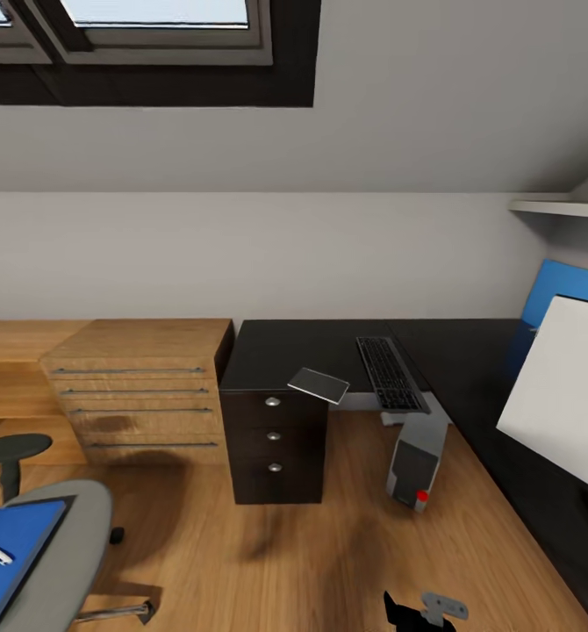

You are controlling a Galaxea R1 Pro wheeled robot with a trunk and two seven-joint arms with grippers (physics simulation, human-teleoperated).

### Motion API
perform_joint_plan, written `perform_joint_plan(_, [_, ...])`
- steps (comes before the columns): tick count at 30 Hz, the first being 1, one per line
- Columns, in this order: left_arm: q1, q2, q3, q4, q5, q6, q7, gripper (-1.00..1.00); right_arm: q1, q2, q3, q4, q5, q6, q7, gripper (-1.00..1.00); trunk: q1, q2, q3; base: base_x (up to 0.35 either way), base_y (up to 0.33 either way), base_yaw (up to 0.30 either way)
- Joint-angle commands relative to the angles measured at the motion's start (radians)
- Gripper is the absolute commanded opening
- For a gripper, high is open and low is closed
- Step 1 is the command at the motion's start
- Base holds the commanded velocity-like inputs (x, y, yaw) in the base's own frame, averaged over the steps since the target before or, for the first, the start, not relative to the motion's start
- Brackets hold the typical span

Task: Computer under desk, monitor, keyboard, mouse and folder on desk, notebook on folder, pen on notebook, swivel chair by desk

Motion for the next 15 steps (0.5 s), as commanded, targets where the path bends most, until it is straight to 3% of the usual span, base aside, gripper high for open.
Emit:
perform_joint_plan(1, [0.000,0.000,0.001,0.000,-0.001,-0.003,0.002,1.00,-0.001,0.000,-0.002,0.002,-0.007,-0.006,0.009,1.00,0.000,-0.001,-0.001,-0.019,0.000,-0.190])
perform_joint_plan(6, [0.000,0.000,0.001,0.000,-0.001,-0.002,0.000,1.00,-0.001,0.000,-0.002,0.002,0.007,-0.015,0.010,1.00,0.000,-0.001,-0.001,-0.104,-0.010,-0.106])
perform_joint_plan(15, [0.000,0.001,0.001,0.000,-0.001,-0.002,-0.002,1.00,-0.001,-0.001,-0.002,0.002,0.037,-0.019,0.010,1.00,0.000,-0.001,-0.001,-0.243,-0.064,-0.024])
